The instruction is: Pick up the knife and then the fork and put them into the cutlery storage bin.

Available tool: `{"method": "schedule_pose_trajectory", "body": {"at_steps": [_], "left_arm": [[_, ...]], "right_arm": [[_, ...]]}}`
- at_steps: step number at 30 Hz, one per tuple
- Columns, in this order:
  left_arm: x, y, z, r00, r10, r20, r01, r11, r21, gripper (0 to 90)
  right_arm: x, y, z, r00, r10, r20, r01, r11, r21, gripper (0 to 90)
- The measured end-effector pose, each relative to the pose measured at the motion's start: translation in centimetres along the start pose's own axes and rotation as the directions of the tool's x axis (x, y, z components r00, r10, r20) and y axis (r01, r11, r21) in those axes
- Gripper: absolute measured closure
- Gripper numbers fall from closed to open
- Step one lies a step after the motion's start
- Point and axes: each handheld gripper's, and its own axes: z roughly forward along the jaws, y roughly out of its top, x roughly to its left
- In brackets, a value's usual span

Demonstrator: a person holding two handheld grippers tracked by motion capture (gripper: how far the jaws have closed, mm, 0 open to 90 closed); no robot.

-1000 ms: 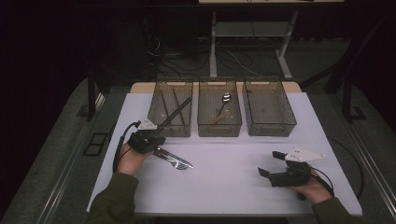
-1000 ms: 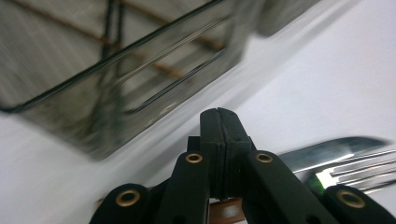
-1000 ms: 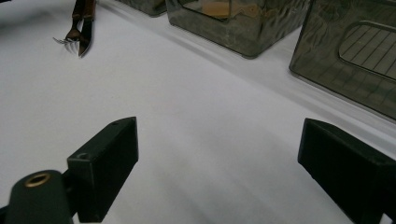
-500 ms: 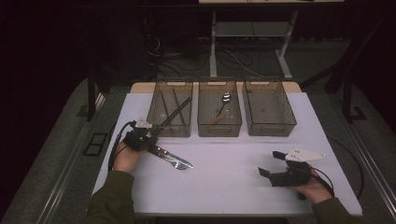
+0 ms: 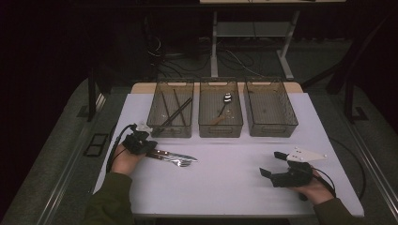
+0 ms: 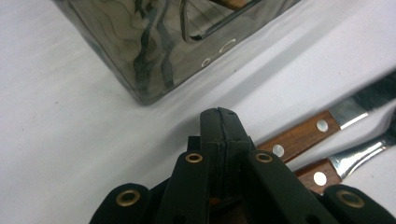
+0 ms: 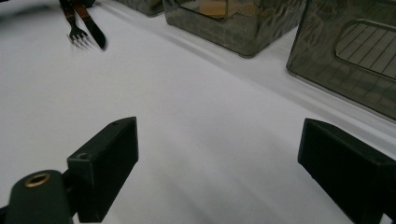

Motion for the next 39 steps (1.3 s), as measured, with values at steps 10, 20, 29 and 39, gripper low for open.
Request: {"method": "schedule_pose_trajectory", "body": {"at_steps": [10,20,29,39], "left_arm": [[0.0,-0.7,-0.6,0.9996,-0.002,0.029,0.002,1.0,0.005,89.6],[-0.3,-1.4,-1.1,0.9979,-0.006,0.064,0.006,1.0,0.006,89.6],[-0.9,-2.4,-1.8,0.996,-0.005,0.089,0.005,1.0,0.003,89.6],[-1.8,-3.1,-2.4,0.9929,-0.001,0.119,-0.001,0.9999,0.011,89.6]], "right_arm": [[0.0,0.0,0.0,1.0,-0.001,0.003,0.001,1.0,0.0,12.1],[0.0,0.0,0.0,1.0,0.003,0.0,-0.003,1.0,-0.002,12.1],[0.0,0.0,0.0,1.0,0.001,0.001,-0.001,1.0,-0.002,12.1],[0.0,0.0,0.0,1.0,0.0,0.002,0.0,1.0,-0.001,12.1]]}}
